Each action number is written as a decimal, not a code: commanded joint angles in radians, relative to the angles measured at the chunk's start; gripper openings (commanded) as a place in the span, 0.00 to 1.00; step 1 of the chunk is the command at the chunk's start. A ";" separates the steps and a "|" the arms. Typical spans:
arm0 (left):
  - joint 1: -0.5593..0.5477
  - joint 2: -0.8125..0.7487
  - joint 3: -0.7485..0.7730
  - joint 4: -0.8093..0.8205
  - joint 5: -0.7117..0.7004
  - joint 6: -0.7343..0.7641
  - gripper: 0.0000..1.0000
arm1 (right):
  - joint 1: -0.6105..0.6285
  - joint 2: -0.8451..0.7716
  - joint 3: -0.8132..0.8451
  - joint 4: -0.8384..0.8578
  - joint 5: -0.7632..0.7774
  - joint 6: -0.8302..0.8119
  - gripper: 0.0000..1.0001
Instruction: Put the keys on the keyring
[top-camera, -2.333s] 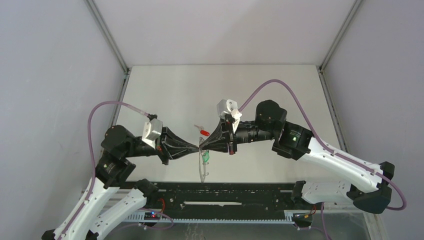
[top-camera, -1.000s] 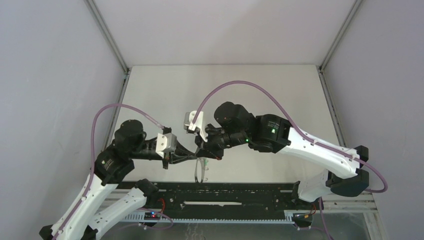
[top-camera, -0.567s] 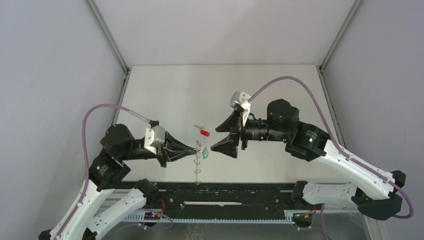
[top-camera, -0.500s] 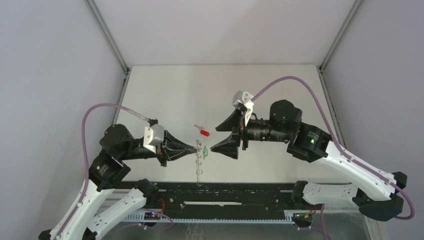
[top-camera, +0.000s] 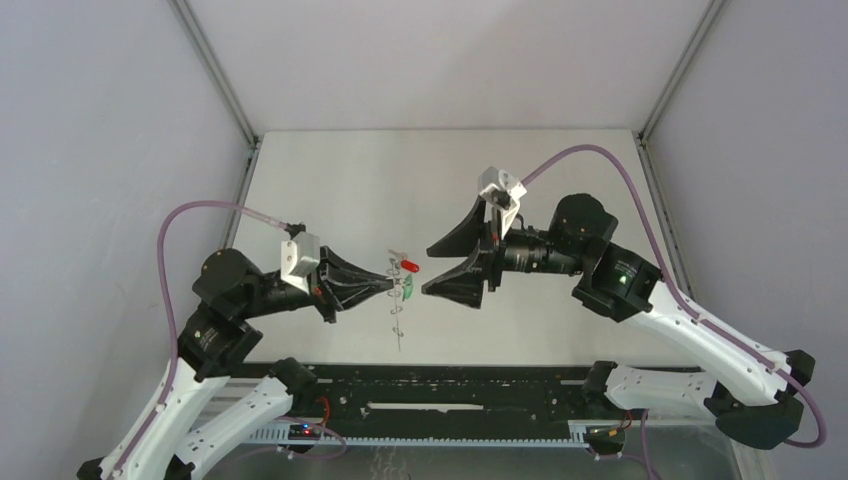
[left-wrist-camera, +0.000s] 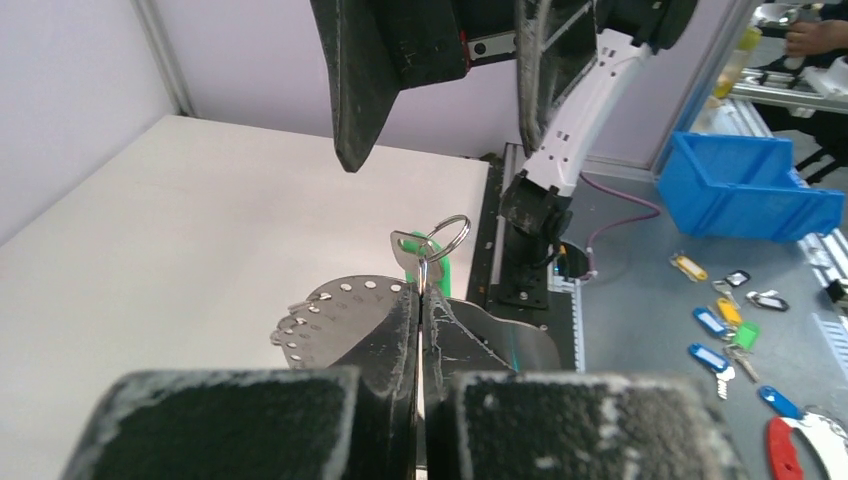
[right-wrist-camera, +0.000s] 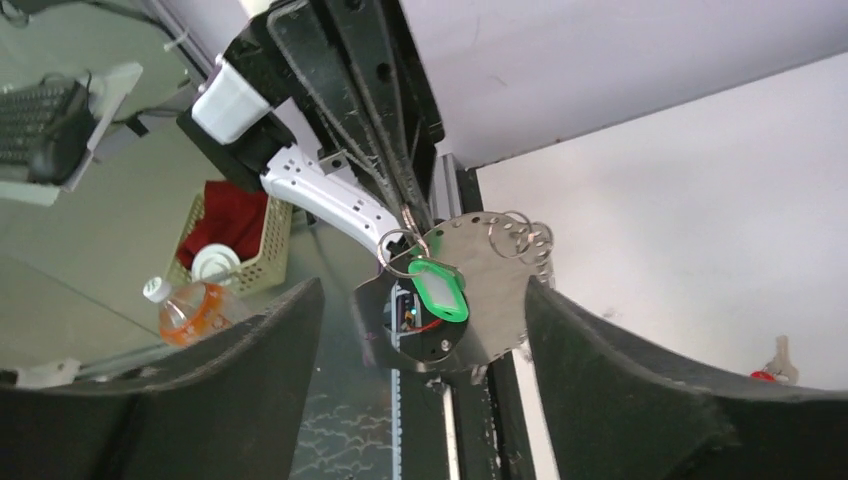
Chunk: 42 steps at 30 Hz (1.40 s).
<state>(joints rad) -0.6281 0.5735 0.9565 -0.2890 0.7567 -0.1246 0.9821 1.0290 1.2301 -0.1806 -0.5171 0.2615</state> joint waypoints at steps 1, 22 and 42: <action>0.002 -0.003 -0.002 0.036 -0.058 0.086 0.00 | -0.049 0.005 0.004 0.072 -0.115 0.148 0.77; 0.002 -0.006 0.033 -0.096 -0.078 0.554 0.00 | -0.033 0.100 0.006 -0.021 0.046 0.361 0.82; 0.002 -0.024 0.025 -0.067 -0.071 0.469 0.00 | -0.051 0.191 -0.022 0.122 -0.177 0.473 0.64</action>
<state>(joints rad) -0.6281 0.5640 0.9565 -0.4129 0.6838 0.3748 0.9253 1.2179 1.2140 -0.1165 -0.6426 0.7067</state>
